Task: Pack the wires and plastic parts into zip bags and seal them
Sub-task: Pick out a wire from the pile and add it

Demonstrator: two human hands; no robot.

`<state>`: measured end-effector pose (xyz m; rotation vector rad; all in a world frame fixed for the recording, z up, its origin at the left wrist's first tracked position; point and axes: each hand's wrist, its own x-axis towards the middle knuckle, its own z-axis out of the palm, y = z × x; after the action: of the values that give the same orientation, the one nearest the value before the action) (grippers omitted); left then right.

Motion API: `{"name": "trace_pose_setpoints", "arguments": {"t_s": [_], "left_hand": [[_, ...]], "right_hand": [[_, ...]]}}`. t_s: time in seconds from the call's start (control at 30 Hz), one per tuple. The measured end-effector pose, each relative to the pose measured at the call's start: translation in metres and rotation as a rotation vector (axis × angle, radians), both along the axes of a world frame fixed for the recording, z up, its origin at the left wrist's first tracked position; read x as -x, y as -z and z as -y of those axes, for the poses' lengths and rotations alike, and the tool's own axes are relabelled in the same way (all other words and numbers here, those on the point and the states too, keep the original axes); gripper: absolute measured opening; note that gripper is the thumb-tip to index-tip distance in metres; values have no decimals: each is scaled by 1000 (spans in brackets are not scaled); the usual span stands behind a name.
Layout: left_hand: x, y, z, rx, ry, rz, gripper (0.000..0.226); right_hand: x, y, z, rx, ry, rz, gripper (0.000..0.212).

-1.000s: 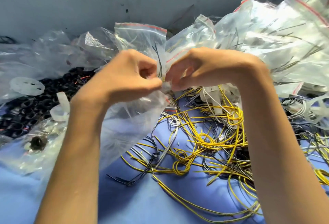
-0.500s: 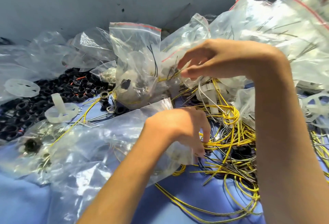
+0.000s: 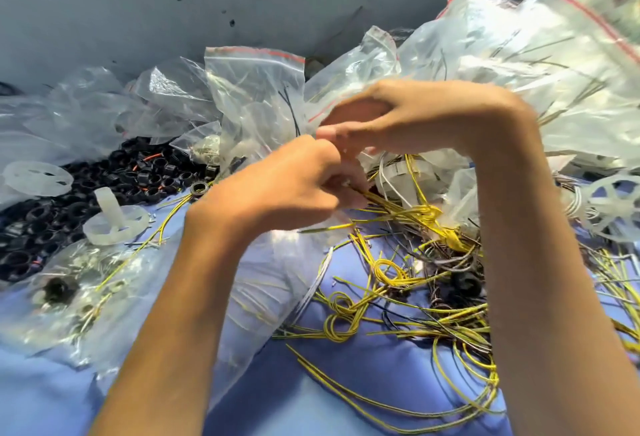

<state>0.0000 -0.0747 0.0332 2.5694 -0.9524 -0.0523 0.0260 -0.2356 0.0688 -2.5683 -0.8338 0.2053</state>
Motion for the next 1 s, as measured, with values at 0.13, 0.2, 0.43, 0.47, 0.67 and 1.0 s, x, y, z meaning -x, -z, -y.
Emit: {"name": "trace_pose_setpoints", "arguments": {"t_s": [0.13, 0.2, 0.43, 0.47, 0.67, 1.0], "left_hand": [[2, -6, -8, 62, -52, 9, 23], [1, -5, -12, 126, -111, 8, 25], [-2, -9, -25, 198, -108, 81, 12], [-2, -9, -27, 224, -115, 84, 6], [-4, -7, -31, 287, -122, 123, 5], [-8, -6, -44, 361, -213, 262, 10]], "right_hand": [[-1, 3, -1, -108, -52, -73, 43], [1, 3, -3, -140, -96, -120, 44], [-5, 7, -1, 6, -70, -168, 39], [-5, 8, -2, 0, -67, -179, 36], [-4, 6, 0, -15, -40, -153, 19], [0, 2, -1, 16, -42, -109, 30]]}}
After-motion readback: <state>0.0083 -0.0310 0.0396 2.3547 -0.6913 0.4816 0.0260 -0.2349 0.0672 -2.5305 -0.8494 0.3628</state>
